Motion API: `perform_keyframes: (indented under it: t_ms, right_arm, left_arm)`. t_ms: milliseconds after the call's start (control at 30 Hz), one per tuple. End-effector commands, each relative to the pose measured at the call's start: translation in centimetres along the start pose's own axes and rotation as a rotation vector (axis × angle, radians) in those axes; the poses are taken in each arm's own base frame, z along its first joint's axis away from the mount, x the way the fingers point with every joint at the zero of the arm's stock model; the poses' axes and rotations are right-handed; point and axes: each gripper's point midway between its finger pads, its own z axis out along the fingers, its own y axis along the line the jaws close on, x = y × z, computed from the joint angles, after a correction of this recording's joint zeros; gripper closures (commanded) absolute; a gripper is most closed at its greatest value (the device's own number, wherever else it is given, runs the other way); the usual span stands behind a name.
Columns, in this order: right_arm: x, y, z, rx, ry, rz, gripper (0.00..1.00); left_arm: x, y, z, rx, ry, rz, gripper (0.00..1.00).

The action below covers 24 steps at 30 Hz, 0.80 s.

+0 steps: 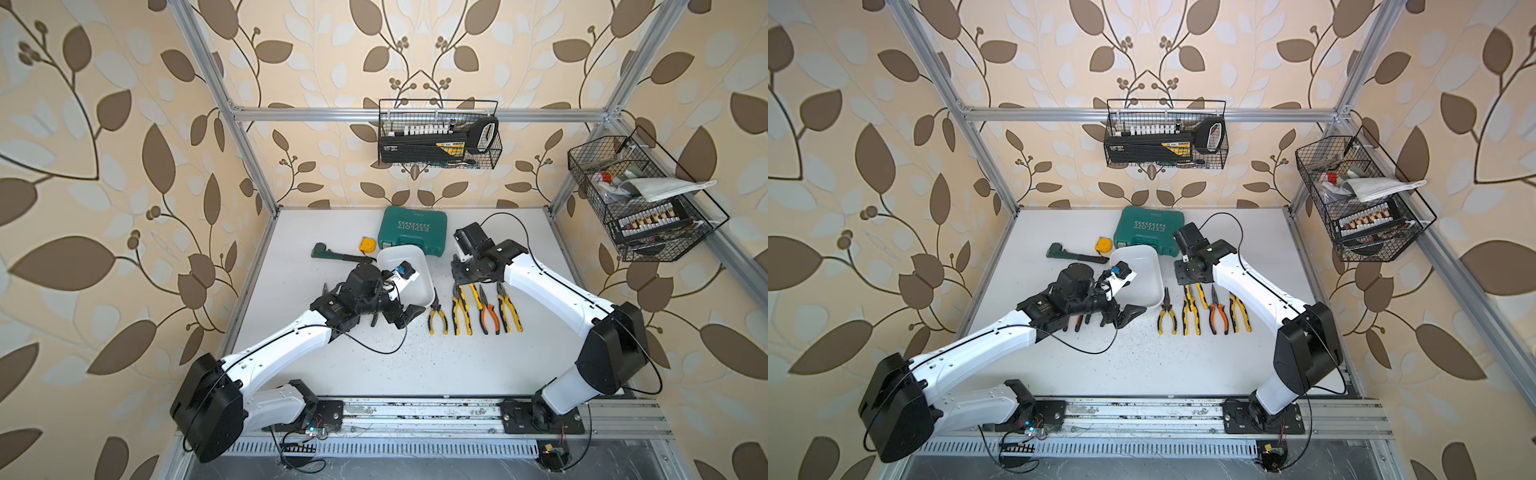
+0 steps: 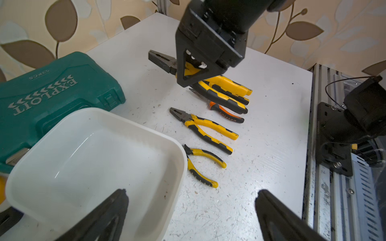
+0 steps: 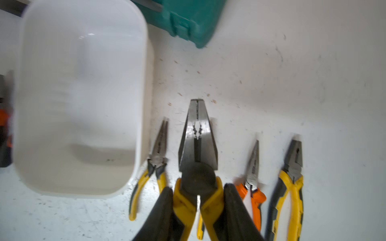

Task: Take the pliers out of the storage box
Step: Place the pliers at the center of the board.

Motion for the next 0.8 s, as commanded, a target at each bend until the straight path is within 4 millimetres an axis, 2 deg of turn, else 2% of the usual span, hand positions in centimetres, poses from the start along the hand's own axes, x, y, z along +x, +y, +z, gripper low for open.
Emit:
perform_keyframes:
  t_ms: [0, 133, 200, 233, 300, 400, 533, 767]
  right_arm:
    - [0.0, -3.0, -0.5, 0.021, -0.049, 0.006, 0.86]
    - [1.5, -7.6, 0.8, 0.104, -0.017, 0.074, 0.86]
    - [1.8, -9.1, 1.4, 0.129, 0.001, 0.095, 0.86]
    - [1.9, -9.8, 1.9, 0.131, 0.010, 0.113, 0.86]
    - [2.0, -11.5, 2.6, 0.149, 0.036, 0.147, 0.86]
    - [2.1, -13.7, 3.5, 0.161, 0.075, 0.191, 0.86]
    - [2.9, -16.6, 4.6, 0.204, 0.115, 0.223, 0.84]
    - [4.3, -18.8, 6.5, 0.193, 0.149, 0.223, 0.81]
  left_arm:
    - [-4.8, -0.9, 1.1, 0.017, -0.134, 0.072, 0.01]
    - [-6.1, -3.0, 3.7, 0.093, -0.146, 0.126, 0.01]
    - [-7.2, -4.2, 4.4, 0.133, -0.168, 0.148, 0.01]
    - [-6.8, -4.5, 5.6, 0.153, -0.158, 0.149, 0.01]
    - [-7.3, -5.2, 6.2, 0.183, -0.166, 0.159, 0.01]
    - [-7.6, -6.2, 6.2, 0.228, -0.160, 0.187, 0.01]
    - [-7.1, -6.4, 5.8, 0.237, -0.137, 0.207, 0.01]
    - [-6.3, -6.7, 5.3, 0.246, -0.131, 0.221, 0.01]
